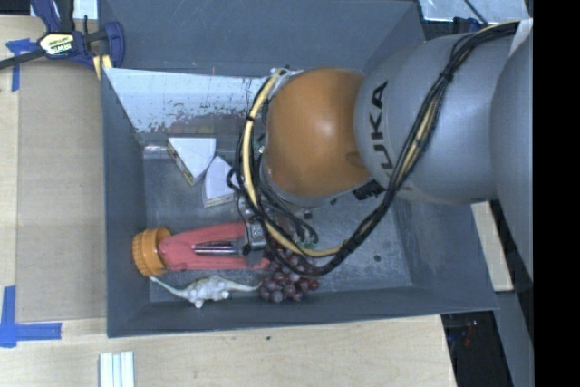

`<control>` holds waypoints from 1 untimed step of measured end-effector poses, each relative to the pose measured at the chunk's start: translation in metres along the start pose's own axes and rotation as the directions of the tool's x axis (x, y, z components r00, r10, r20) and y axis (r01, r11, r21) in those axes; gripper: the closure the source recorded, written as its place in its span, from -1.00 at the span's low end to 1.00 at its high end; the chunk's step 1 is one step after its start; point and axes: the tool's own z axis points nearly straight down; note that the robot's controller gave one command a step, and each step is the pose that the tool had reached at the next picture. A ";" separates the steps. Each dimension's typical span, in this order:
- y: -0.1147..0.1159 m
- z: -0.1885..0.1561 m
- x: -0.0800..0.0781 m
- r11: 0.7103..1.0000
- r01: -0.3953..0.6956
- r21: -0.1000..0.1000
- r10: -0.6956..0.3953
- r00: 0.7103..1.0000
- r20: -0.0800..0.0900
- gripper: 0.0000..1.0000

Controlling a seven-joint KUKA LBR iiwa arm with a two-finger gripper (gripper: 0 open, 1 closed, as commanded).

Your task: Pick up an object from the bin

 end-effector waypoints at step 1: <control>0.000 -0.015 0.000 1.000 0.000 0.000 0.000 1.000 0.000 1.00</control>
Offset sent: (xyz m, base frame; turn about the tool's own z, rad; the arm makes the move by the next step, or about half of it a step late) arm -0.0001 -0.0002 0.0127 0.0001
